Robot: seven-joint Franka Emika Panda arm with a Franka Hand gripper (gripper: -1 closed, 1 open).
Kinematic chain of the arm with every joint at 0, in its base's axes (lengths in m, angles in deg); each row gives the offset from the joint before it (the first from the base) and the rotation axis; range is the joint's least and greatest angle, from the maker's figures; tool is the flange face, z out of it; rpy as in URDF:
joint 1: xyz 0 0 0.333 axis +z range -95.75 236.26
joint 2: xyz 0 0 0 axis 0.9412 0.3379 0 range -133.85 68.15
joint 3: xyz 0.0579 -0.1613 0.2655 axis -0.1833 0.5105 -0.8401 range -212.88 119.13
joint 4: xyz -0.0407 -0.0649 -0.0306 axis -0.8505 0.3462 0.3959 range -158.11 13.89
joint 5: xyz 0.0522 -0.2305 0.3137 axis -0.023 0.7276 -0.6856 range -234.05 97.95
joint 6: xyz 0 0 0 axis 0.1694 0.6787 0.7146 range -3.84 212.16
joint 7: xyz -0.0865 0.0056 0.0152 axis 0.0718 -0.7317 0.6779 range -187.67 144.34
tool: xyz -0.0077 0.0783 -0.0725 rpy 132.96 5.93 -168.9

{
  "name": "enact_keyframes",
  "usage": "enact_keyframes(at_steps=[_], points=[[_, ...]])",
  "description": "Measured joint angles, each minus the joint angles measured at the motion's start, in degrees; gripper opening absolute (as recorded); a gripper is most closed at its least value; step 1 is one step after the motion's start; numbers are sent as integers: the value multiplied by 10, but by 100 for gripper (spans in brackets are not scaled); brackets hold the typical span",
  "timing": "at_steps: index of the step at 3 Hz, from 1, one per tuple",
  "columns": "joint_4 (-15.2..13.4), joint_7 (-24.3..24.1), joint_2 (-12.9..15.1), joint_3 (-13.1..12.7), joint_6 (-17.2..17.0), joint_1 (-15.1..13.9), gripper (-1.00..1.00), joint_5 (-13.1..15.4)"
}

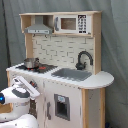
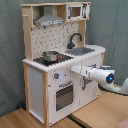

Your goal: Play with the kitchen

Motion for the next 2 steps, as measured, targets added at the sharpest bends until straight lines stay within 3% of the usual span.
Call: enact_keyframes(at_steps=[2], points=[[1,-139,0,-1,0,0,-100,-7]])
